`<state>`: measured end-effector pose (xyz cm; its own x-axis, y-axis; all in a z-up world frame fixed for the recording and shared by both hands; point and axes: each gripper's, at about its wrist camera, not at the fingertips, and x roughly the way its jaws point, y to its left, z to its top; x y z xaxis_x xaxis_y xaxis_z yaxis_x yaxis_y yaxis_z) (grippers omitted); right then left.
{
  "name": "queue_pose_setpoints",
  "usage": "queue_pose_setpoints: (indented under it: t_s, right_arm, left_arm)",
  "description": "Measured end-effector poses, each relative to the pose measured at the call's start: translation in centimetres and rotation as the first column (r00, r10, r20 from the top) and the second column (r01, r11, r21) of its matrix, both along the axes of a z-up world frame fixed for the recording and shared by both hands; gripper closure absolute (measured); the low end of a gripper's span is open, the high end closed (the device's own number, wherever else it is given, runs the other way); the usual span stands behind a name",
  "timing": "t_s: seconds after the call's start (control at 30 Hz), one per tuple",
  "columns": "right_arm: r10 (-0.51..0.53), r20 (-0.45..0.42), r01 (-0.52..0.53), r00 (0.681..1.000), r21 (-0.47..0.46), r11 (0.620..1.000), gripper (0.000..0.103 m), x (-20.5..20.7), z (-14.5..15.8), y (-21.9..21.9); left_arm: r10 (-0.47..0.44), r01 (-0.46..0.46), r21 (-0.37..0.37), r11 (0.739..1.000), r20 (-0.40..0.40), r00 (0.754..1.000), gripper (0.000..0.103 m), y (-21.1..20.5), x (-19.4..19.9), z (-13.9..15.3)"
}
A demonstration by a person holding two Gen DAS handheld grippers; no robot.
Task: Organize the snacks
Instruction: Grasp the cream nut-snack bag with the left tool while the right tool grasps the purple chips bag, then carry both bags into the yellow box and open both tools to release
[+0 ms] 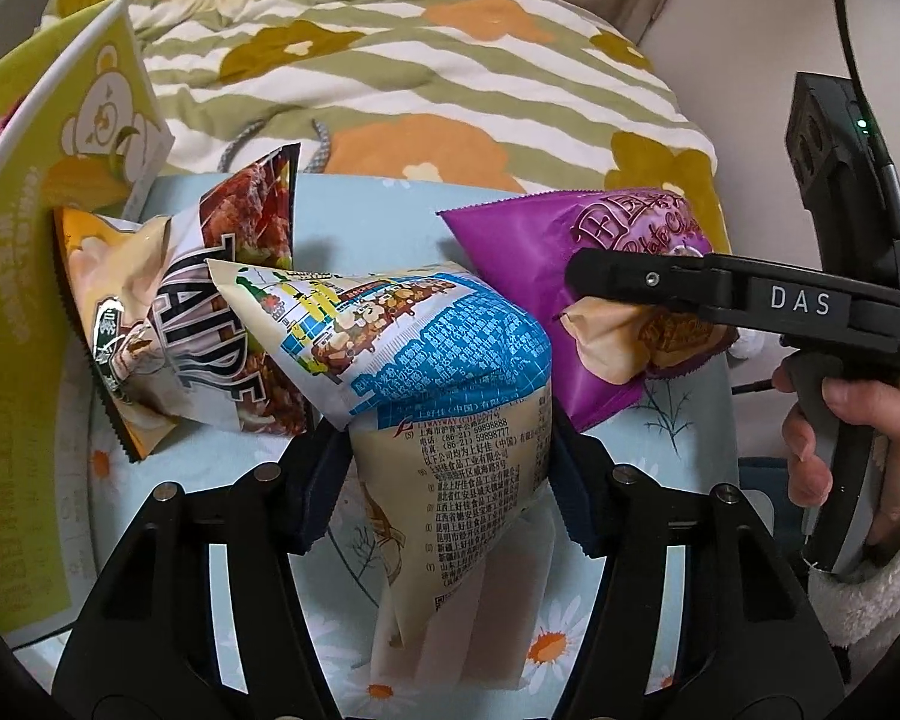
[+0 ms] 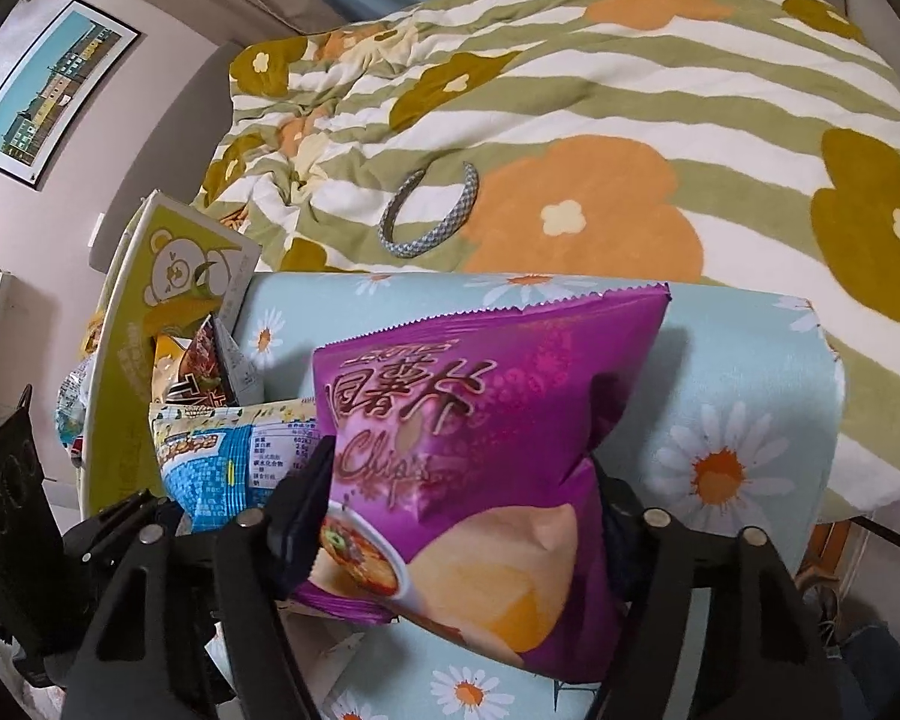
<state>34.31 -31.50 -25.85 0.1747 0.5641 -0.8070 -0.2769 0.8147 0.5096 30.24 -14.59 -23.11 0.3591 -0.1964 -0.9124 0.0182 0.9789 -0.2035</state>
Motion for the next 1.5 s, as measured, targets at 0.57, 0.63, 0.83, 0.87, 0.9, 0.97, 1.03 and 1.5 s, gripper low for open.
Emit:
queue_pose_setpoints:
  t_s: [0.57,0.63,0.83,0.87,0.9,0.97,1.03,1.5]
  right_arm:
    - [-0.077,0.167,0.086,0.983,-0.048,0.995,0.04,-4.1,8.7,-1.6]
    - [-0.084,0.18,0.094,0.98,-0.048,0.994,0.04,-4.5,10.0,-1.3]
    - [-0.054,0.248,0.074,0.967,-0.073,0.995,0.04,-4.9,14.0,1.9]
    - [-0.048,0.265,0.068,0.963,-0.067,0.995,0.04,-5.1,14.7,2.8]
    - [-0.045,0.277,0.063,0.96,-0.057,0.996,0.04,-5.3,15.2,3.6]
    - [-0.039,0.296,0.051,0.955,-0.031,0.998,0.04,-5.7,16.1,5.4]
    - [-0.036,0.302,0.042,0.952,-0.011,0.999,0.04,-5.8,16.7,7.3]
    - [-0.023,0.339,0.002,0.941,0.062,0.998,0.04,-4.0,19.7,22.0]
  left_arm:
    - [-0.061,0.068,-0.031,0.997,0.196,0.979,0.044,1.5,-2.4,9.6]
    - [-0.054,0.067,-0.051,0.996,0.216,0.975,0.044,2.6,-2.5,11.2]
    - [-0.008,0.025,-0.058,0.998,0.287,0.958,0.044,8.5,-3.4,15.9]
    - [0.002,0.015,-0.056,0.998,0.29,0.957,0.044,9.4,-3.6,16.3]
    - [0.015,0.002,-0.059,0.998,0.292,0.956,0.044,10.8,-3.7,16.9]
    - [0.034,-0.016,-0.064,0.998,0.296,0.955,0.044,12.9,-3.8,17.8]
    - [0.047,-0.036,-0.043,0.998,0.305,0.951,0.044,15.3,-3.9,18.6]
    - [0.092,-0.093,-0.01,0.996,0.29,0.953,0.044,32.8,-1.2,19.5]
